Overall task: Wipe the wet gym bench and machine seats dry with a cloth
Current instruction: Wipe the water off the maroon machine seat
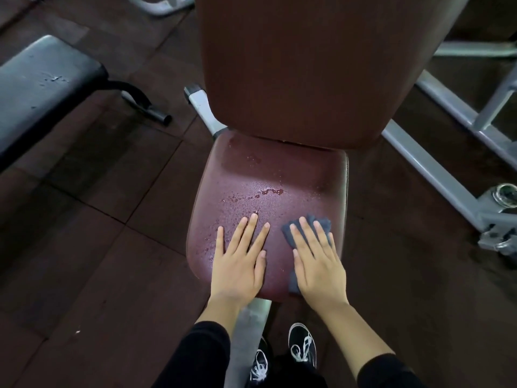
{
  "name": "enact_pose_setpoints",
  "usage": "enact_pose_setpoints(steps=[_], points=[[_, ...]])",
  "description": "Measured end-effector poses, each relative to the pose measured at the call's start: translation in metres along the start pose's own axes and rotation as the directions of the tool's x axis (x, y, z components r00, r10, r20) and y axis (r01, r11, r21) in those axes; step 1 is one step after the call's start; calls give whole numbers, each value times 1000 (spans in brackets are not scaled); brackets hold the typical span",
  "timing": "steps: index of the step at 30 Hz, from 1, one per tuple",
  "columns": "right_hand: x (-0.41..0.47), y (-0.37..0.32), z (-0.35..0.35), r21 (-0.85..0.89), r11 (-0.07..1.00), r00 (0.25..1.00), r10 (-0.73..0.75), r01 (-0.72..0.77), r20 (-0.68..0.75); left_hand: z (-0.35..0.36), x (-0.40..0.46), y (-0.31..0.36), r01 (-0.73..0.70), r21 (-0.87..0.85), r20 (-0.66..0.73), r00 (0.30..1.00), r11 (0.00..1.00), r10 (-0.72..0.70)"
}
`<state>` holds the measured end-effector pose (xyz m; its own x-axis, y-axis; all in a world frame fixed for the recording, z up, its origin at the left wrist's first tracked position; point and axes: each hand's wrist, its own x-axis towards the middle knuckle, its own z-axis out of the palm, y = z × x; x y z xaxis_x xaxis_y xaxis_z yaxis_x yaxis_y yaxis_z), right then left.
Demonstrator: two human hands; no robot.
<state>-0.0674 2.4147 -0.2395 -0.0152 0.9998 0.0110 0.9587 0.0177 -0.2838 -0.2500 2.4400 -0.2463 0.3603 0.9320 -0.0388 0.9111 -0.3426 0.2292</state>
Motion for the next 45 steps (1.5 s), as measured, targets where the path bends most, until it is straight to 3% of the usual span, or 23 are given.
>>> enact_pose_setpoints(steps=[3,5,9,14,20,22,26,31,38,45], points=[[-22,2,4,57,980,980,192,-189,-58,1,1,0,-3,-12,-2,1000,1000,2],[-43,-7,10,68,971,970,232,-227,-69,3,1,0,-2,-6,-3,1000,1000,2],[-58,-36,21,8,995,993,99,-98,-67,4,1,-2,-3,3,-6,1000,1000,3],[6,-37,13,-85,994,997,-75,75,11,3,0,-1,2,-7,-22,1000,1000,-2],[-19,3,2,13,977,976,215,-215,-37,2,0,-1,9,-12,3,1000,1000,-9],[-40,-8,6,27,968,967,249,-248,-53,3,1,-1,15,-10,7,1000,1000,-15],[-46,-46,19,-10,996,996,86,-86,-36,5,0,-2,15,-6,5,1000,1000,-15],[9,-35,12,-67,997,1000,27,-26,11,2,1,-1,10,-5,-10,1000,1000,-10],[-33,-4,3,90,934,932,353,-346,-82,2,1,1,29,-7,3,1000,1000,-29],[2,-8,5,6,1000,1000,17,-17,-5,-9,25,16,59,-27,-55,997,998,-61]])
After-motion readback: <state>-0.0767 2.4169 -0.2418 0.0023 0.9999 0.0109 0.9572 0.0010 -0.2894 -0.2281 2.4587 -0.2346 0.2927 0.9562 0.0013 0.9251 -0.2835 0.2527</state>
